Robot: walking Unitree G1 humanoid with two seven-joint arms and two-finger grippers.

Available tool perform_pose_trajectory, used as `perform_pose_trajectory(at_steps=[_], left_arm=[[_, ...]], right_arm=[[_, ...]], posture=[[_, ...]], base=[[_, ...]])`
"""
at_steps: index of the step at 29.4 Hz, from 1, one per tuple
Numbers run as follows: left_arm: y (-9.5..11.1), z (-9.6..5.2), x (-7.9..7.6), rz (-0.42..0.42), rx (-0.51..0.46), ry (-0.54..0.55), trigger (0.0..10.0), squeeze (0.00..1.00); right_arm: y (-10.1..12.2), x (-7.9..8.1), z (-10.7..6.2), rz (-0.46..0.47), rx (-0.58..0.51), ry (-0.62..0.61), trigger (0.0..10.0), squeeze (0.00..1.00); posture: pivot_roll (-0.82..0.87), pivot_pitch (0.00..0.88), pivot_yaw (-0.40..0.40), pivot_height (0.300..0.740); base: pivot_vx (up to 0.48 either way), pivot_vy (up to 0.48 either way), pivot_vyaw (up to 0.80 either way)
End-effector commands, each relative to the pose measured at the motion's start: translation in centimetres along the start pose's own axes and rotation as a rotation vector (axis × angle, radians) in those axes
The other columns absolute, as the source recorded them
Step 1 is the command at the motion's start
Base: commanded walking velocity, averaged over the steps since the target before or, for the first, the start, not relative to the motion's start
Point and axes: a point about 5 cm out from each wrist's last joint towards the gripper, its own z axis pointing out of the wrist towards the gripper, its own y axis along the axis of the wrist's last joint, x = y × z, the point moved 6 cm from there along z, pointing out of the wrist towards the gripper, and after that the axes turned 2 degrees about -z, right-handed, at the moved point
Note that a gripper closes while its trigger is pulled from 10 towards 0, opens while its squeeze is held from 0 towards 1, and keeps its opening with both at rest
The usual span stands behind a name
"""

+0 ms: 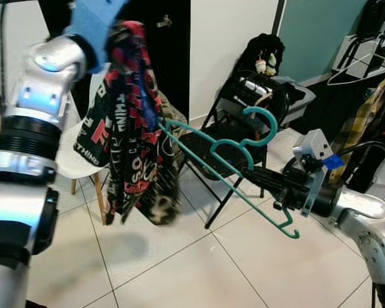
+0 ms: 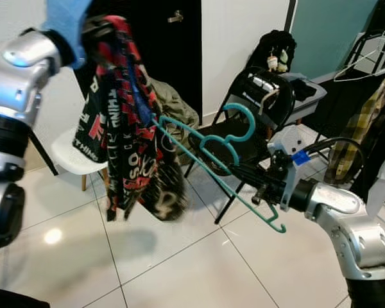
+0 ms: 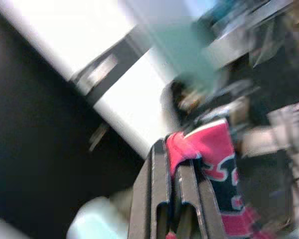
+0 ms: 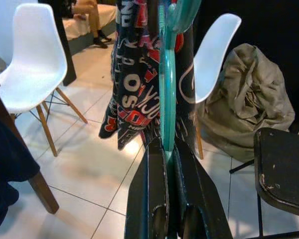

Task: Hang hanger

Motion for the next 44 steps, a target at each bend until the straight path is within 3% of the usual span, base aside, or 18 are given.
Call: perform_pose_trajectory(at_steps=[1, 2, 5, 6, 7, 8, 18, 25, 29, 31, 33, 34, 35, 36, 37, 38, 41, 44], left_arm=[[1.6, 0.1, -0.6, 0.026, -0.066, -0.038, 10.0, 0.0], [3.2, 0.2, -3.3, 0.046, -0.157, -0.158, 10.0, 0.0], [3.2, 0.2, -3.3, 0.046, -0.157, -0.158, 10.0, 0.0], [4.0, 0.0, -5.5, 0.06, -0.218, -0.256, 10.0, 0.0], [4.0, 0.0, -5.5, 0.06, -0.218, -0.256, 10.0, 0.0], [4.4, -0.3, -6.7, 0.066, -0.251, -0.316, 10.0, 0.0], [3.1, -1.2, -8.7, 0.087, -0.241, -0.417, 10.0, 0.0], [2.6, -1.6, -8.7, 0.105, -0.224, -0.431, 10.0, 0.0], [1.1, -2.5, -6.8, 0.181, -0.145, -0.396, 10.0, 0.0], [1.1, -2.5, -6.8, 0.181, -0.145, -0.396, 10.0, 0.0], [-0.3, -3.2, -5.2, 0.249, -0.069, -0.361, 10.0, 0.0], [-0.3, -3.2, -5.2, 0.249, -0.069, -0.361, 10.0, 0.0], [-0.9, -3.6, -4.4, 0.283, -0.03, -0.344, 10.0, 0.0], [-0.9, -3.6, -4.4, 0.283, -0.03, -0.344, 10.0, 0.0], [-1.5, -4.0, -3.6, 0.315, 0.005, -0.329, 10.0, 0.0], [-1.5, -4.0, -3.6, 0.315, 0.005, -0.329, 10.0, 0.0], [-2.4, -4.5, -2.6, 0.358, 0.057, -0.309, 10.0, 0.0], [-2.7, -4.7, -2.3, 0.375, 0.077, -0.306, 10.0, 0.0]], right_arm=[[0.3, -0.1, 0.2, -0.014, -0.01, -0.003, 10.0, 0.0], [0.4, -0.1, 0.4, -0.015, -0.015, -0.004, 10.0, 0.0], [0.4, -0.1, 0.4, -0.015, -0.015, -0.004, 10.0, 0.0], [0.4, -0.1, 0.6, -0.016, -0.018, -0.004, 10.0, 0.0], [0.4, -0.1, 0.6, -0.016, -0.018, -0.004, 10.0, 0.0], [0.5, -0.1, 0.7, -0.016, -0.02, -0.004, 10.0, 0.0], [0.5, 0.1, 0.7, -0.017, -0.02, -0.008, 10.0, 0.0], [0.5, 0.1, 0.8, -0.018, -0.018, -0.007, 10.0, 0.0], [0.5, -1.2, 0.2, -0.034, -0.007, -0.053, 10.0, 0.0], [0.5, -1.2, 0.2, -0.034, -0.007, -0.053, 10.0, 0.0], [1.1, -3.3, -0.5, -0.052, -0.019, -0.152, 10.0, 0.0], [1.1, -3.3, -0.5, -0.052, -0.019, -0.152, 10.0, 0.0], [1.8, -5.0, -0.9, -0.065, -0.041, -0.238, 10.0, 0.0], [1.8, -5.0, -0.9, -0.065, -0.041, -0.238, 10.0, 0.0], [2.7, -6.7, -1.5, -0.069, -0.077, -0.328, 10.0, 0.0], [2.7, -6.7, -1.5, -0.069, -0.077, -0.328, 10.0, 0.0], [4.5, -9.4, -2.8, -0.073, -0.15, -0.474, 10.0, 0.0], [5.4, -10.5, -3.4, -0.086, -0.182, -0.532, 10.0, 0.0]], posture=[[-0.06, 0.0, 0.033, 0.74], [-0.06, 0.0, 0.033, 0.74], [-0.06, 0.0, 0.033, 0.74], [-0.06, 0.0, 0.034, 0.74], [-0.06, 0.0, 0.034, 0.74], [-0.06, 0.0, 0.034, 0.74], [-0.07, 0.0, 0.032, 0.74], [-0.07, 0.0, 0.03, 0.74], [-0.06, 0.0, 0.028, 0.74], [-0.06, 0.0, 0.028, 0.74], [-0.06, 0.0, 0.026, 0.74], [-0.06, 0.0, 0.026, 0.74], [-0.06, 0.0, 0.025, 0.74], [-0.06, 0.0, 0.025, 0.74], [-0.06, 0.0, 0.023, 0.74], [-0.06, 0.0, 0.023, 0.74], [-0.05, 0.0, 0.021, 0.74], [-0.05, 0.0, 0.02, 0.74]], base=[[0.0, 0.0, 0.0], [0.0, 0.0, 0.0], [0.0, 0.0, 0.0], [0.0, 0.0, 0.0], [0.0, 0.0, 0.0], [0.0, 0.0, 0.0], [0.0, 0.0, 0.0], [0.0, 0.0, 0.0], [0.0, 0.0, 0.0], [0.0, 0.0, 0.0], [0.0, 0.0, 0.0], [0.0, 0.0, 0.0], [0.0, 0.0, 0.0], [0.0, 0.0, 0.0], [0.0, 0.0, 0.0], [0.0, 0.0, 0.0], [0.0, 0.0, 0.0], [0.0, 0.0, 0.0]])
